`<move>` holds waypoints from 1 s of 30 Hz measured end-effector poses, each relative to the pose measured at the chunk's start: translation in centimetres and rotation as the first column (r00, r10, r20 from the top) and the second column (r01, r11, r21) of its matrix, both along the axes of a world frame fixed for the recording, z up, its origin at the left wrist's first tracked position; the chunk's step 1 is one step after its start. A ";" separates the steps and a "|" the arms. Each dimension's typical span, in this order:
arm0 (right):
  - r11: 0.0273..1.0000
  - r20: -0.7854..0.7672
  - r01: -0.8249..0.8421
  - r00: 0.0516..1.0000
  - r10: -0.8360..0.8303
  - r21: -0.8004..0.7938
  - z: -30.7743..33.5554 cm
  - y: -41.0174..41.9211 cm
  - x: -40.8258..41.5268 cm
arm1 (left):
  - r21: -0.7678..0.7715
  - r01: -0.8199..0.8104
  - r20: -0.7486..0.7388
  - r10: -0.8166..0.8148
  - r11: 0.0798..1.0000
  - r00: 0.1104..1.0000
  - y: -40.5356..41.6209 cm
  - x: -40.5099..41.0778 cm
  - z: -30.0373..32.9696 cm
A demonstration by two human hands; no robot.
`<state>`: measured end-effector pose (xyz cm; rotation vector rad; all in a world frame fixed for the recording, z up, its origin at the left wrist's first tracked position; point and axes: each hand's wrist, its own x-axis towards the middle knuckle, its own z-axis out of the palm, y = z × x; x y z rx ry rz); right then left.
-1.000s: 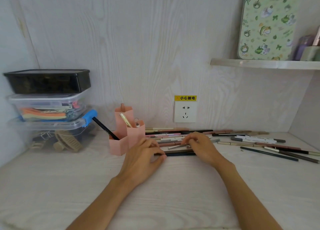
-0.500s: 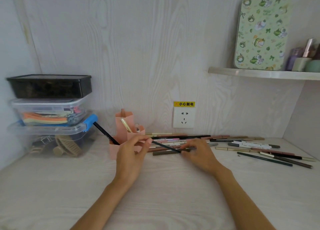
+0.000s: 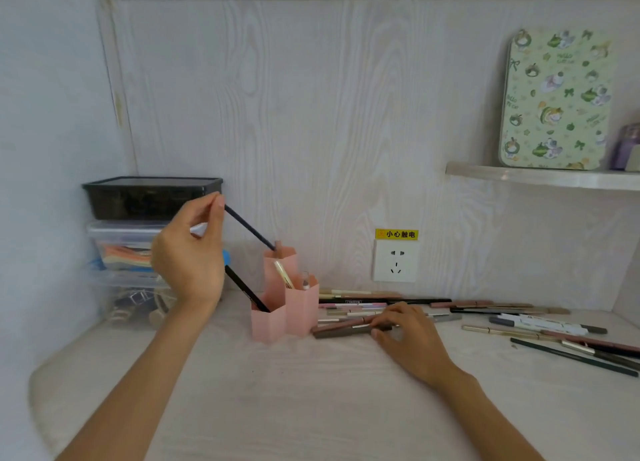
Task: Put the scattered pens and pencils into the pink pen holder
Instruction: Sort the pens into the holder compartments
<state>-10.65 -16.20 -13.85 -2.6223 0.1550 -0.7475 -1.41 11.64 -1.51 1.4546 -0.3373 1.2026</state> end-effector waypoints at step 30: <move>0.498 0.467 -0.320 0.860 -0.203 0.806 7.4 3.6 0.4 | 0.502 0.317 -0.641 0.100 0.804 0.761 0.0 1.1 -12.5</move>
